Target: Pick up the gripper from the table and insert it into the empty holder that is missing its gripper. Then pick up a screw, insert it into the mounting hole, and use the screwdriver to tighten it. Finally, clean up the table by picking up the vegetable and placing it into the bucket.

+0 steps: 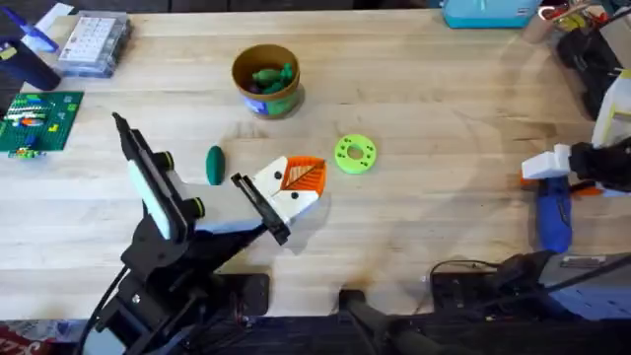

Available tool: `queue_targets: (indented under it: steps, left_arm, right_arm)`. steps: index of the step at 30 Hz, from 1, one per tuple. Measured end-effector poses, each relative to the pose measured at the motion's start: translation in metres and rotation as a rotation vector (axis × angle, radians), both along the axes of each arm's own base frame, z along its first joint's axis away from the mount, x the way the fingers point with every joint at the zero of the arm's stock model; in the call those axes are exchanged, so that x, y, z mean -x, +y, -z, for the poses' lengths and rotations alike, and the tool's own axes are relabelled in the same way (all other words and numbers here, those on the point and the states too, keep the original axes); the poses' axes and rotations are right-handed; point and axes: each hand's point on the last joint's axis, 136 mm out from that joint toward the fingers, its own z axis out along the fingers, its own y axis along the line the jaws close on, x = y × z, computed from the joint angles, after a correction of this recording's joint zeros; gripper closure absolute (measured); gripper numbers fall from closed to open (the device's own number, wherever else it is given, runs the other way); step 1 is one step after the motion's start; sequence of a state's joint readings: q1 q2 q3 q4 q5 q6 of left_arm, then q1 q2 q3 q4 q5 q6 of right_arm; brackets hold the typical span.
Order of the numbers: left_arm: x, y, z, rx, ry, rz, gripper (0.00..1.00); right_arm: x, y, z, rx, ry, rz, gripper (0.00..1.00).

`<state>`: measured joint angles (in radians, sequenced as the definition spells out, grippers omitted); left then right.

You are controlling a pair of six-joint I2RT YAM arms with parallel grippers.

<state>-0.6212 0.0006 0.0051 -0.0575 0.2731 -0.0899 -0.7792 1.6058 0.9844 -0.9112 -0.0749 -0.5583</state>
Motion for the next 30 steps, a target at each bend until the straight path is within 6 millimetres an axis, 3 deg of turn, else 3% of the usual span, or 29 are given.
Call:
queue_targets:
  steps: [7, 11, 16, 23, 30]
  left_arm:
    - [-0.001, 0.001, 0.0, -0.001, 0.001, -0.009, 0.988]
    - [-0.001, 0.001, 0.0, -0.001, 0.001, -0.009, 0.988]
    - [-0.002, 0.001, 0.0, -0.001, 0.001, -0.012, 0.988]
    - [-0.002, 0.001, 0.0, -0.001, 0.001, -0.012, 0.988]
    - [-0.002, 0.001, 0.0, -0.001, 0.001, -0.012, 0.988]
  right_arm:
    - [-0.001, -0.001, 0.001, 0.005, -0.001, -0.001, 0.029]
    - [0.0, -0.007, 0.002, 0.027, 0.005, -0.01, 0.264]
    - [-0.001, -0.011, 0.003, 0.044, 0.006, -0.017, 0.442]
    - [-0.004, -0.013, 0.006, 0.048, -0.006, -0.029, 0.945]
    - [-0.005, -0.011, 0.005, 0.038, -0.012, -0.027, 0.977]
